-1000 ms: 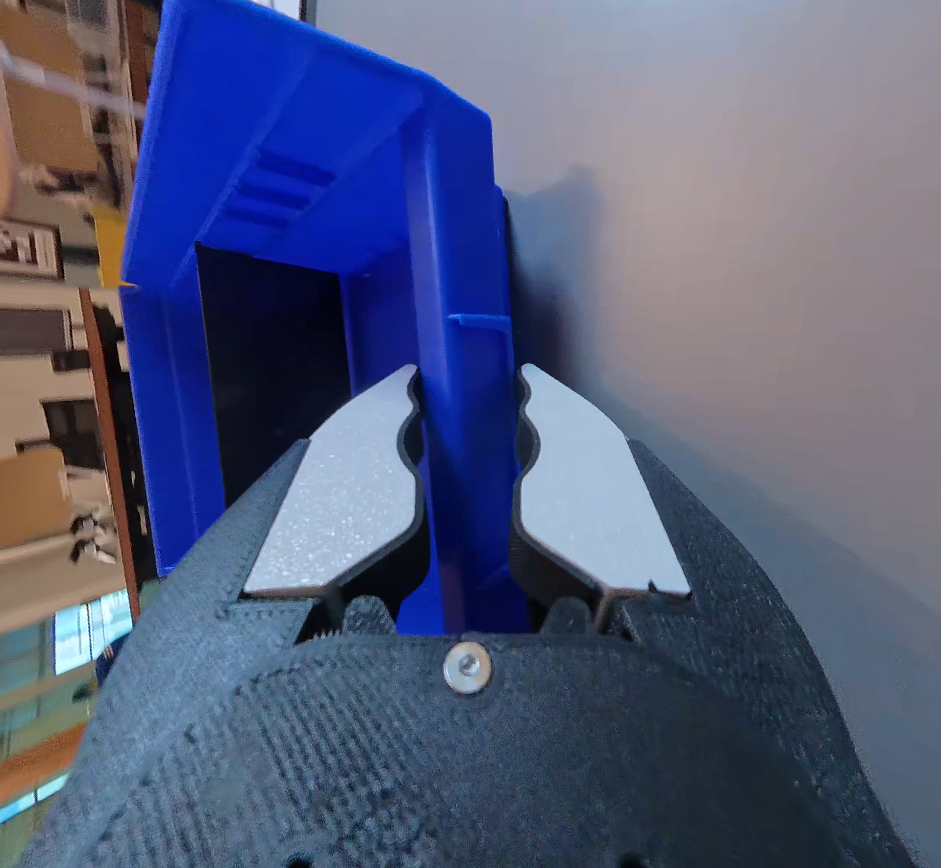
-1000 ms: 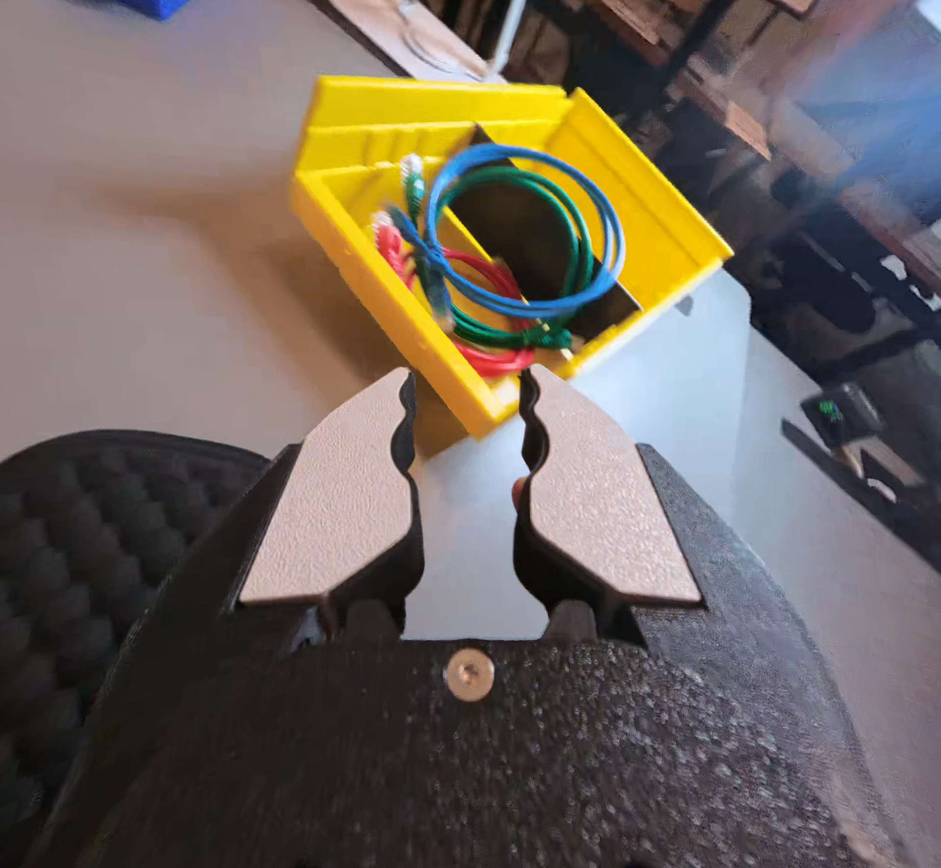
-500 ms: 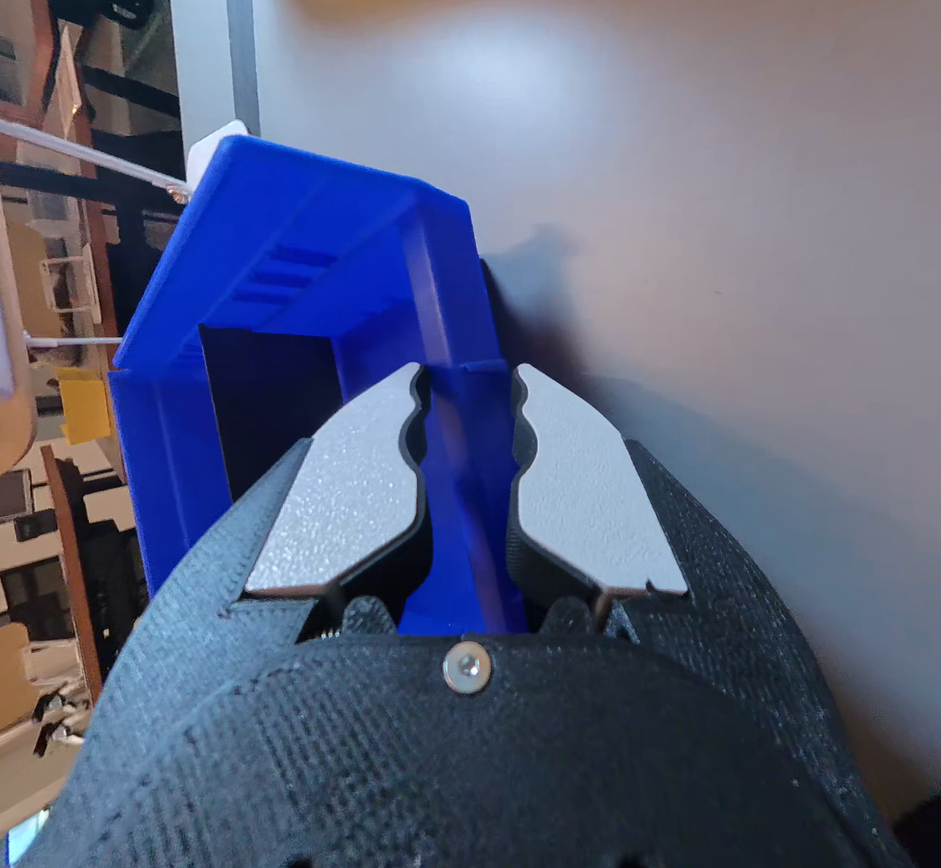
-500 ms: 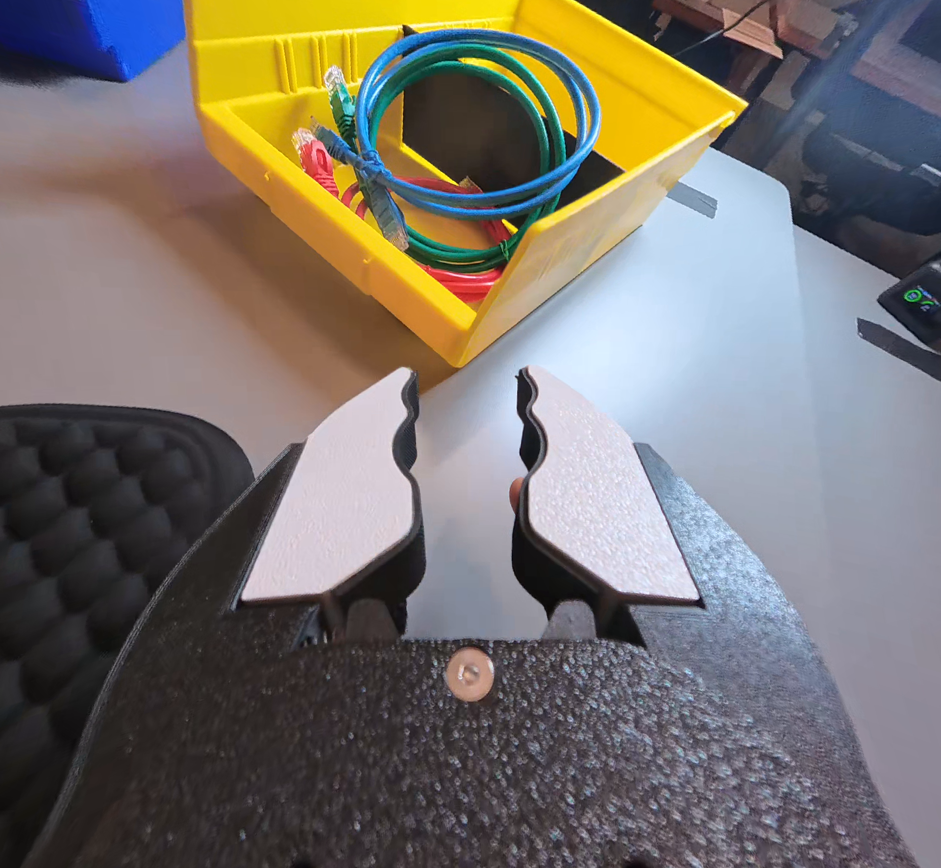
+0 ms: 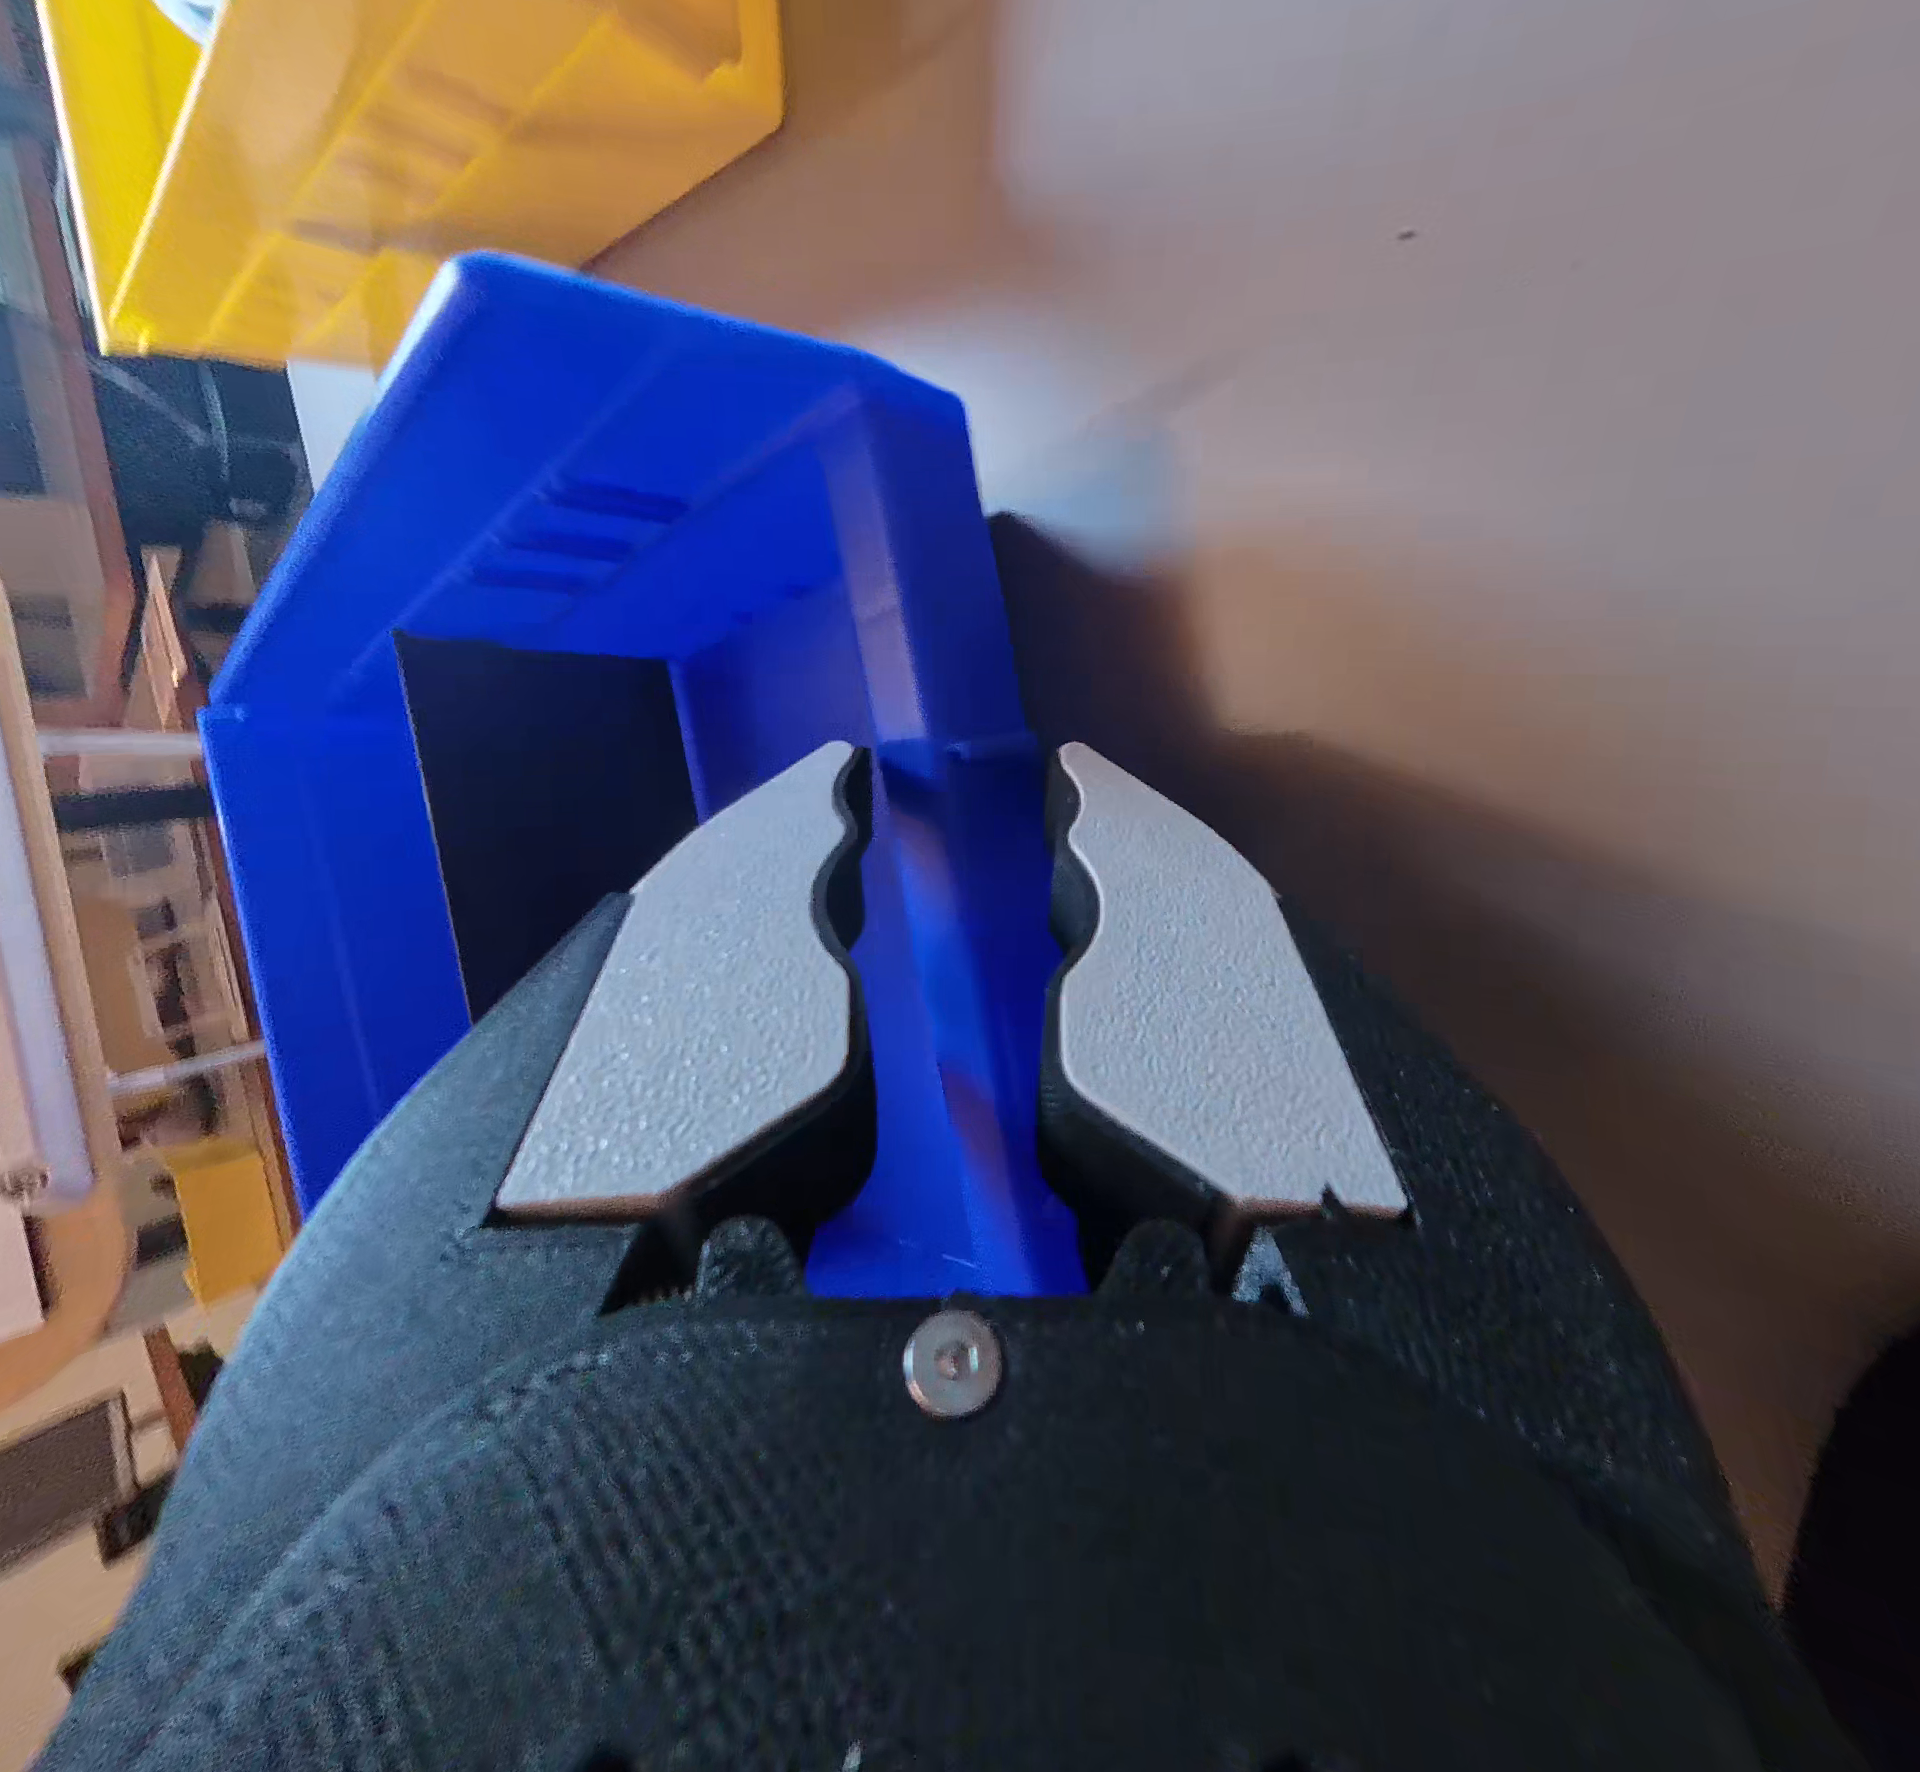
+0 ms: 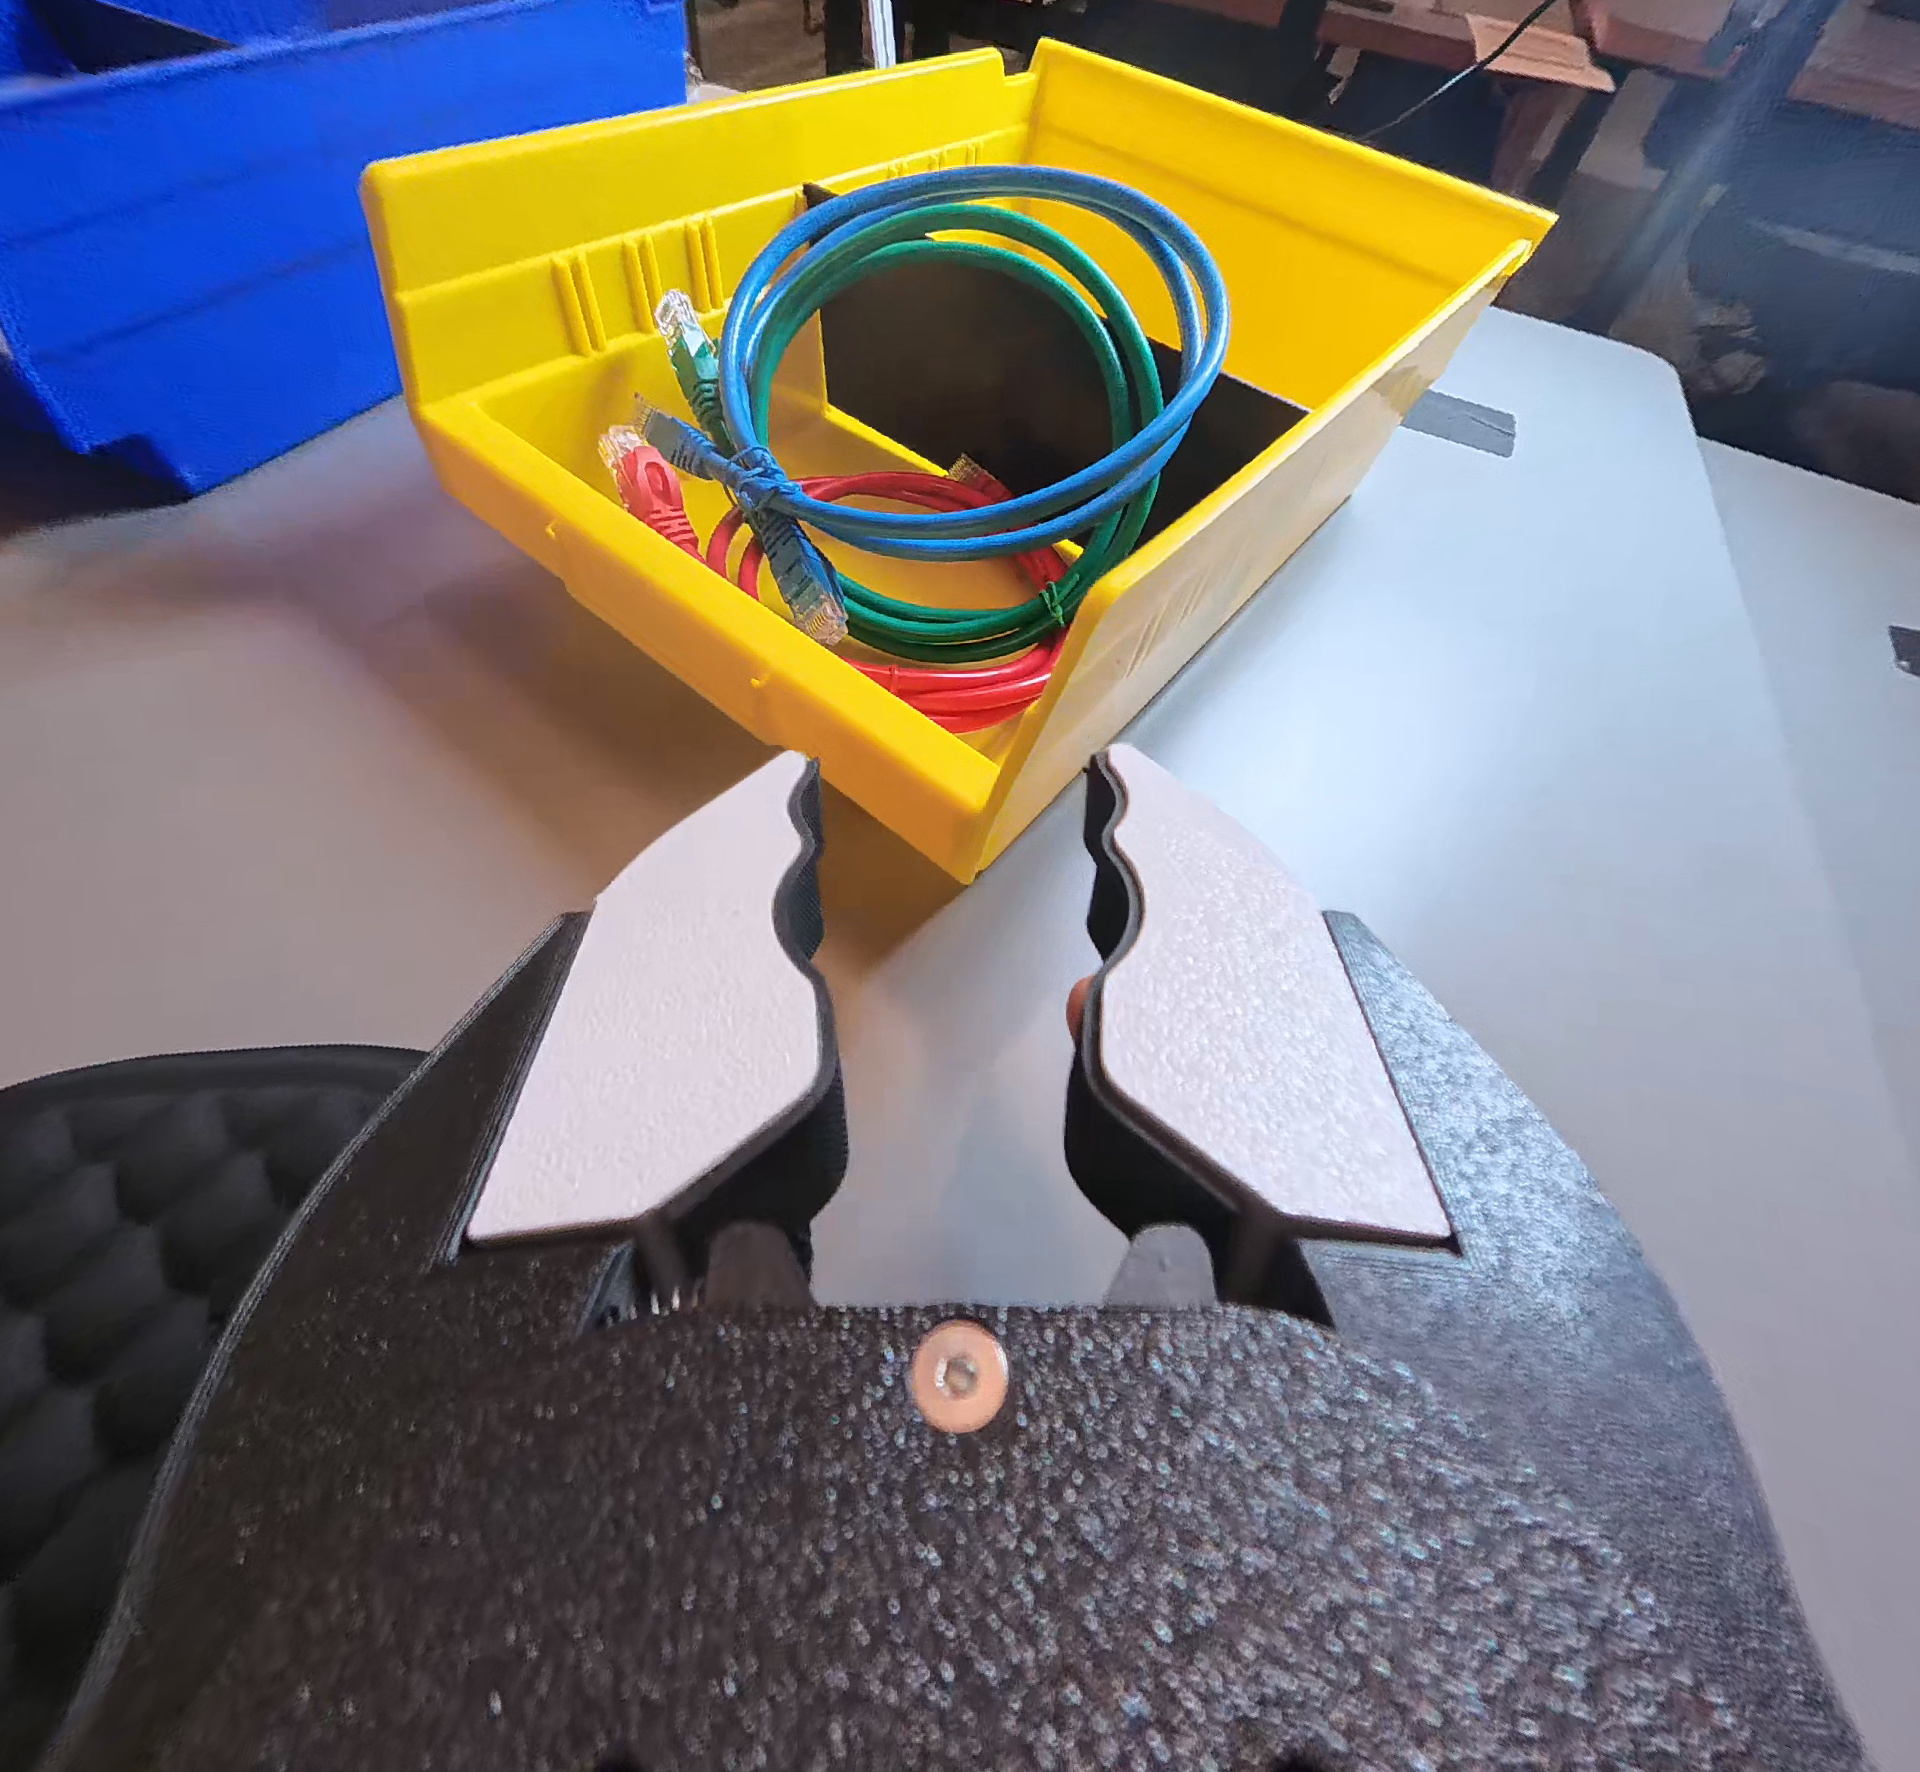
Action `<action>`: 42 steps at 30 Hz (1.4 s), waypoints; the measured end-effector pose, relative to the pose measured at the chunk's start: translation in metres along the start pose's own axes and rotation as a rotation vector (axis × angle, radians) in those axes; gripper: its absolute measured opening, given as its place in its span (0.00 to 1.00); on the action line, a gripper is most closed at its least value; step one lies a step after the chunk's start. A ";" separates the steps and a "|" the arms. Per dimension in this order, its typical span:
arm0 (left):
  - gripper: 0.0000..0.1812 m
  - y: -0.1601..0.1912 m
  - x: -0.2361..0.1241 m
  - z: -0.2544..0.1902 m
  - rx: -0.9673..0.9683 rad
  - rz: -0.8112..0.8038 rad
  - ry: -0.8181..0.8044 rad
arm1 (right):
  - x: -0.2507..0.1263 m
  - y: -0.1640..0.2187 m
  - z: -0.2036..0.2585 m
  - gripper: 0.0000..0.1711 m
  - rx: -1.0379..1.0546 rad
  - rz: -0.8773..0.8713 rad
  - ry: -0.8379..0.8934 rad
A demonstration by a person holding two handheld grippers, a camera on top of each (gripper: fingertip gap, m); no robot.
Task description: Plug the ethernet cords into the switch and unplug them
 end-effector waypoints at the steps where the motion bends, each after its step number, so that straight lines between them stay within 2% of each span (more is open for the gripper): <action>1: 0.21 0.004 -0.001 0.004 -0.040 0.011 -0.014 | 0.000 0.002 -0.001 0.28 -0.004 0.004 0.004; 2: 0.24 0.006 -0.004 0.007 -0.086 0.010 -0.029 | 0.000 0.003 -0.002 0.28 -0.004 0.005 0.007; 4: 0.22 -0.004 -0.016 0.014 -0.197 -0.077 -0.092 | 0.000 0.005 -0.004 0.28 0.005 0.007 0.005; 8: 0.19 -0.059 -0.045 0.025 -0.471 -0.368 -0.156 | 0.003 0.006 -0.007 0.28 0.039 0.004 -0.004; 10: 0.17 -0.083 -0.041 0.027 -0.643 -0.448 -0.106 | 0.006 0.001 -0.007 0.29 0.076 -0.005 -0.022; 12: 0.18 -0.098 -0.023 0.027 -0.729 -0.437 -0.053 | 0.009 -0.006 -0.007 0.29 0.097 -0.013 -0.025; 15: 0.20 -0.113 0.007 0.029 -0.731 -0.410 -0.042 | 0.022 -0.016 -0.013 0.29 0.119 -0.027 -0.021; 16: 0.20 -0.116 0.014 0.030 -0.734 -0.410 -0.045 | 0.028 -0.016 -0.017 0.26 0.130 0.000 -0.032; 17: 0.20 -0.118 0.020 0.032 -0.745 -0.411 -0.051 | 0.035 -0.013 -0.019 0.18 0.128 0.035 -0.047; 18: 0.20 -0.118 0.025 0.033 -0.759 -0.411 -0.062 | 0.040 -0.012 -0.022 0.13 0.109 0.049 -0.047; 21: 0.19 -0.116 0.037 0.035 -0.835 -0.444 -0.116 | 0.043 -0.011 -0.031 0.09 0.022 0.063 0.014; 27: 0.27 -0.130 0.055 0.036 -0.935 -0.513 -0.160 | 0.012 -0.005 -0.004 0.08 -0.082 0.066 0.064; 32: 0.22 -0.132 0.059 0.049 -0.973 -0.535 -0.279 | -0.014 0.000 0.018 0.08 -0.113 -0.004 0.075; 34: 0.15 -0.129 0.055 0.049 -0.952 -0.506 -0.305 | -0.021 0.000 0.025 0.08 -0.174 -0.027 0.103; 37: 0.14 -0.135 0.039 0.043 -0.895 -0.494 -0.300 | -0.036 -0.005 0.034 0.08 -0.198 -0.068 0.118; 42: 0.12 -0.155 -0.031 0.025 -0.750 -0.515 -0.414 | -0.088 -0.047 0.052 0.07 -0.197 -0.216 0.162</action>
Point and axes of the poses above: each gripper's, where its closed fingertips meet, x out along the fingers, y out of its underside, z = x × y across the jaws, the point moved 3 cm from there along -x, back along the fingers, and after that the axes turned 8 degrees about y, right-handed, at the moved point
